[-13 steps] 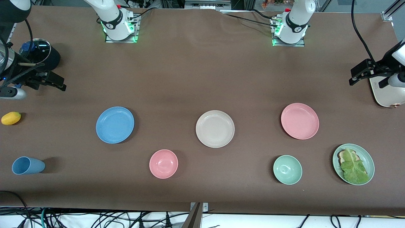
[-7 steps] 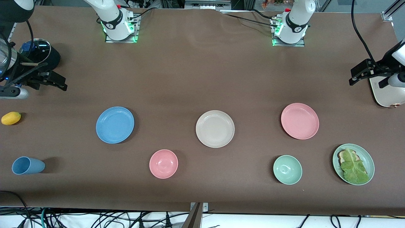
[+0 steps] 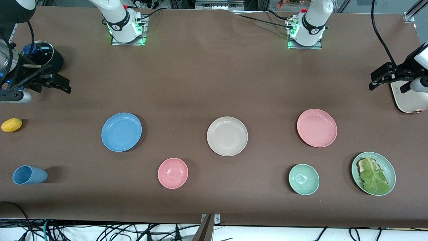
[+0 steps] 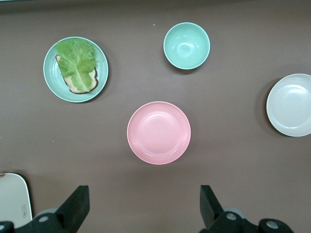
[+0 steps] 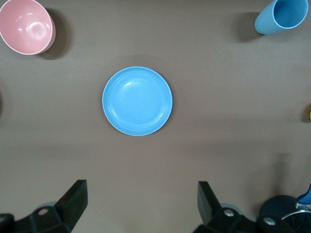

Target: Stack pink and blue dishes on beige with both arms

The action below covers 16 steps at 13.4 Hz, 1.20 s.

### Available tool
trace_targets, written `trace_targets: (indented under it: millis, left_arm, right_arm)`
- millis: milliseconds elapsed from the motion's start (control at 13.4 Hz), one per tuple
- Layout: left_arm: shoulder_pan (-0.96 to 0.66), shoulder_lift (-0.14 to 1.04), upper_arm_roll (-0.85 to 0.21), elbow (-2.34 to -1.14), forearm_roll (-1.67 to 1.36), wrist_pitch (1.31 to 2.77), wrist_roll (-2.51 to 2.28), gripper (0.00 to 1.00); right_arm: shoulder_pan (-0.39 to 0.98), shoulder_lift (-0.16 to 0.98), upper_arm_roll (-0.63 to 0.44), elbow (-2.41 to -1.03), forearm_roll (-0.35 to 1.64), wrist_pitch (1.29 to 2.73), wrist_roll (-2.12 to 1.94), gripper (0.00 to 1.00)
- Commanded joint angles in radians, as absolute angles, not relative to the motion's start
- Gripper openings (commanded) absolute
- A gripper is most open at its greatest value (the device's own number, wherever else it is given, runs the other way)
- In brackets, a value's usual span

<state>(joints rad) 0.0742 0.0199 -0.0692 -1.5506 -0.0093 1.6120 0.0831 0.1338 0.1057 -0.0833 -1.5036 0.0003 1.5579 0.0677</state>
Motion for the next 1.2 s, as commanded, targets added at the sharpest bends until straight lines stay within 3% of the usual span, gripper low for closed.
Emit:
trace_targets:
  millis: [0, 1120]
  left_arm:
    - [0.075, 0.031, -0.069, -1.523, -0.035, 1.605, 0.083, 1.00]
    - [0.074, 0.031, -0.069, -1.525, -0.035, 1.603, 0.083, 1.00]
  right_arm:
    - [0.133, 0.092, -0.081, -1.500, -0.006, 1.526, 0.058, 1.00]
    - [0.144, 0.114, -0.071, -1.491, 0.002, 1.565, 0.021, 1.00]
